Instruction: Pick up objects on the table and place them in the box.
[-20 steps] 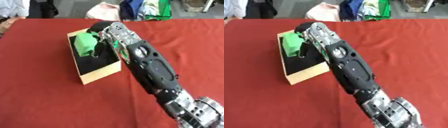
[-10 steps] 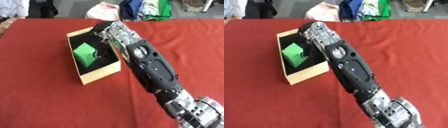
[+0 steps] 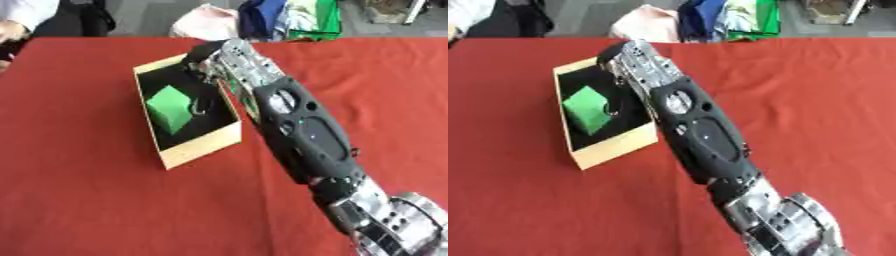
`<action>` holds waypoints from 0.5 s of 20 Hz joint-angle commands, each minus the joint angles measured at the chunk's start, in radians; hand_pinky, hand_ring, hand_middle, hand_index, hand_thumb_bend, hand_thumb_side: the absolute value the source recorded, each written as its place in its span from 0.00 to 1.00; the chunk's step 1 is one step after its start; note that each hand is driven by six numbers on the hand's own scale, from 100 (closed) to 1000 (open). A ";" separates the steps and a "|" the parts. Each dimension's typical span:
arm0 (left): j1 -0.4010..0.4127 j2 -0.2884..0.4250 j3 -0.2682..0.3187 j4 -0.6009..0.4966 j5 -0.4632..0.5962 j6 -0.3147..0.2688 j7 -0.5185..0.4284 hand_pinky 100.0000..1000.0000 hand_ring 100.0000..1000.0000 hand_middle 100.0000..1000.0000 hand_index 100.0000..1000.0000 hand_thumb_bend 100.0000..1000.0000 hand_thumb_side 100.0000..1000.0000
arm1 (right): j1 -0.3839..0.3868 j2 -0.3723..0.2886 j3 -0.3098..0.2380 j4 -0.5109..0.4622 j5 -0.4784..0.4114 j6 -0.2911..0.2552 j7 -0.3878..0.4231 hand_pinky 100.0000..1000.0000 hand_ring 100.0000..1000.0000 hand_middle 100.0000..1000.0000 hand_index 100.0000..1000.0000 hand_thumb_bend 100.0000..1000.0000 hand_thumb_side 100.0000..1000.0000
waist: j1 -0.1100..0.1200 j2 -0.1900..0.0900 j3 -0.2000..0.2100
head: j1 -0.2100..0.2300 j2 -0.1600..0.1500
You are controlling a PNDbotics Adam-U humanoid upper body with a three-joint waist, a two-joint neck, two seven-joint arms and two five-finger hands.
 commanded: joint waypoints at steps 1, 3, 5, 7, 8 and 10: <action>-0.006 0.021 0.006 -0.019 -0.002 0.002 0.000 0.52 0.57 0.55 0.69 0.00 0.29 | -0.035 -0.031 -0.008 -0.062 -0.022 0.002 -0.005 0.80 0.75 0.72 1.00 0.19 0.34 | -0.011 -0.022 -0.001 | 0.005 0.005; -0.004 0.021 0.008 -0.019 -0.003 0.002 0.001 0.52 0.57 0.55 0.69 0.00 0.29 | -0.039 -0.053 -0.004 -0.104 -0.039 -0.004 -0.003 0.80 0.74 0.72 1.00 0.18 0.33 | -0.010 -0.022 -0.004 | 0.008 0.006; -0.002 0.021 0.009 -0.019 -0.005 0.003 0.003 0.52 0.58 0.55 0.69 0.00 0.29 | -0.040 -0.082 -0.001 -0.156 -0.060 -0.010 0.001 0.80 0.74 0.72 1.00 0.17 0.31 | -0.010 -0.023 -0.008 | 0.011 0.006; 0.000 0.021 0.011 -0.019 -0.006 0.003 0.004 0.52 0.58 0.55 0.69 0.00 0.29 | -0.037 -0.116 0.002 -0.215 -0.083 -0.017 0.009 0.80 0.74 0.72 1.00 0.17 0.27 | -0.009 -0.023 -0.013 | 0.014 0.006; 0.001 0.021 0.012 -0.019 -0.007 0.003 0.005 0.52 0.58 0.55 0.69 0.00 0.29 | -0.034 -0.135 0.004 -0.248 -0.095 -0.021 0.014 0.80 0.74 0.71 1.00 0.16 0.26 | -0.009 -0.023 -0.015 | 0.016 0.006; 0.003 0.021 0.013 -0.019 -0.009 0.003 0.007 0.52 0.58 0.55 0.69 0.00 0.29 | -0.025 -0.174 0.005 -0.318 -0.121 -0.029 0.024 0.80 0.73 0.71 1.00 0.16 0.22 | -0.008 -0.023 -0.020 | 0.020 0.006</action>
